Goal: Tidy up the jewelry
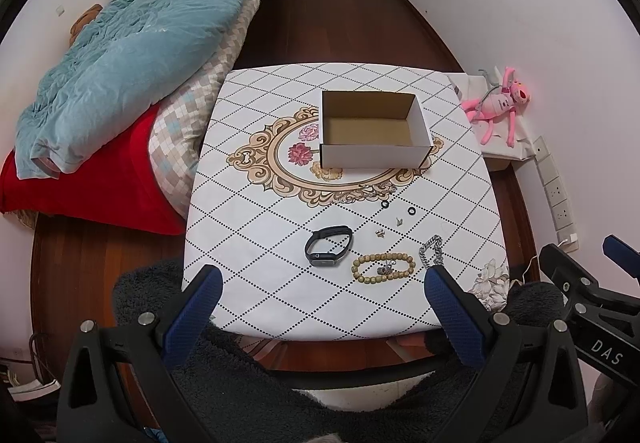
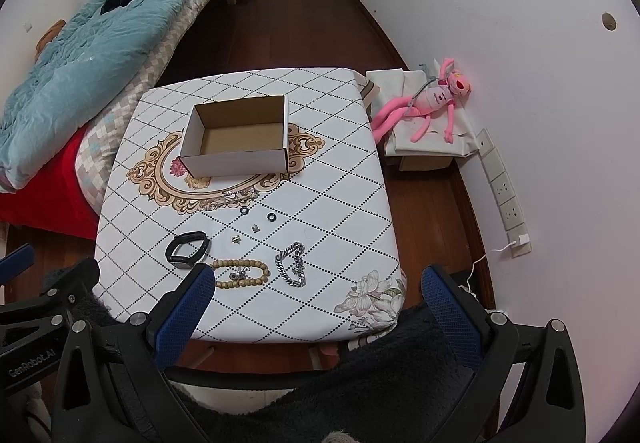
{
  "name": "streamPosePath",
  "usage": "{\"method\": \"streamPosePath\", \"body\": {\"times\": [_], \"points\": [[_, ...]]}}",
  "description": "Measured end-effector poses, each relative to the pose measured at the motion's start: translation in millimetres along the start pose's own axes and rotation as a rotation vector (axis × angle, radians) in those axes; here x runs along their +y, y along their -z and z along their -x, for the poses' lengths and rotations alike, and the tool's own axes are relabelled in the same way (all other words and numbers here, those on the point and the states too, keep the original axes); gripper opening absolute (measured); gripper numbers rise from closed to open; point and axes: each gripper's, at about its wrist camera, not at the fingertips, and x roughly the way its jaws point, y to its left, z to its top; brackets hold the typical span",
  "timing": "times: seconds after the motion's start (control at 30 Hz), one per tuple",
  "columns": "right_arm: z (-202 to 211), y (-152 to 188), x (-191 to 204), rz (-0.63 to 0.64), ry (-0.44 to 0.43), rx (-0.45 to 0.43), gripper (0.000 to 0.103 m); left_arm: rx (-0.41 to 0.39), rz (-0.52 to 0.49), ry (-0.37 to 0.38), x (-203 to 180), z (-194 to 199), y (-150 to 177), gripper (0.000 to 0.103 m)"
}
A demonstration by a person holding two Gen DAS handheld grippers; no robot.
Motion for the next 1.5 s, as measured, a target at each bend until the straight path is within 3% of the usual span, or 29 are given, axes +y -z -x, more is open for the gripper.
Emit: {"method": "streamPosePath", "body": {"times": [1.5], "points": [[10.1,-5.8,-4.0,0.005,0.007,-0.02,0.103,-0.027,0.019,0.036,4.3,10.3,0.7,0.103]]}}
